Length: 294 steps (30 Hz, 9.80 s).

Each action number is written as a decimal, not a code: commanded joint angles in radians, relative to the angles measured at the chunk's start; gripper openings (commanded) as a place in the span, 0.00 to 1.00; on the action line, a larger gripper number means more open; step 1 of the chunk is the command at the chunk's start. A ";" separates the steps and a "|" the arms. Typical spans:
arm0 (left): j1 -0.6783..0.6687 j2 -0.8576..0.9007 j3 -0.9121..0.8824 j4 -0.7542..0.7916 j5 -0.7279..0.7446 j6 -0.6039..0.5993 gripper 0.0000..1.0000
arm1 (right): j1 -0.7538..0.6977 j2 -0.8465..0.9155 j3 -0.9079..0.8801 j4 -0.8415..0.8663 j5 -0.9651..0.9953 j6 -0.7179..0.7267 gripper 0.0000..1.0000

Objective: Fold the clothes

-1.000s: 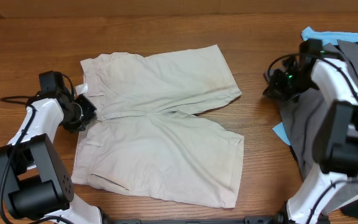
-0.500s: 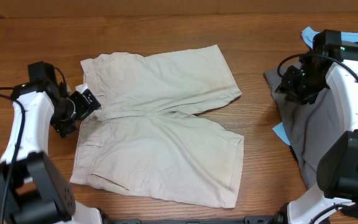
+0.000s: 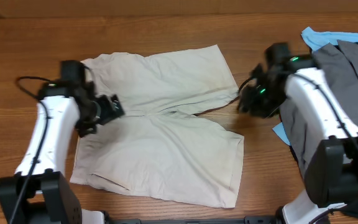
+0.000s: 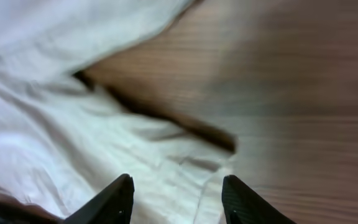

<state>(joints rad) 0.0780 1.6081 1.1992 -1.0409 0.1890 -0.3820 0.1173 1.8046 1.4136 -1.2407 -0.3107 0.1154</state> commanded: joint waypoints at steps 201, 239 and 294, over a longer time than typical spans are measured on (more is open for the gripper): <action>0.334 -0.097 -0.273 -0.164 0.145 0.235 0.04 | 0.266 -0.518 -0.603 0.321 0.230 0.897 0.03; 0.334 -0.309 -0.084 0.162 -0.107 -0.172 0.04 | 0.051 -0.272 -0.069 0.787 0.369 0.243 0.04; 0.266 0.203 -0.084 0.877 -0.120 -0.209 0.05 | 0.084 0.190 -0.069 1.554 0.335 0.243 0.04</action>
<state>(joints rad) 0.3199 1.7901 1.1007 -0.1616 0.2131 -0.5968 0.2256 1.9762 1.3090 0.2935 -0.0780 0.3656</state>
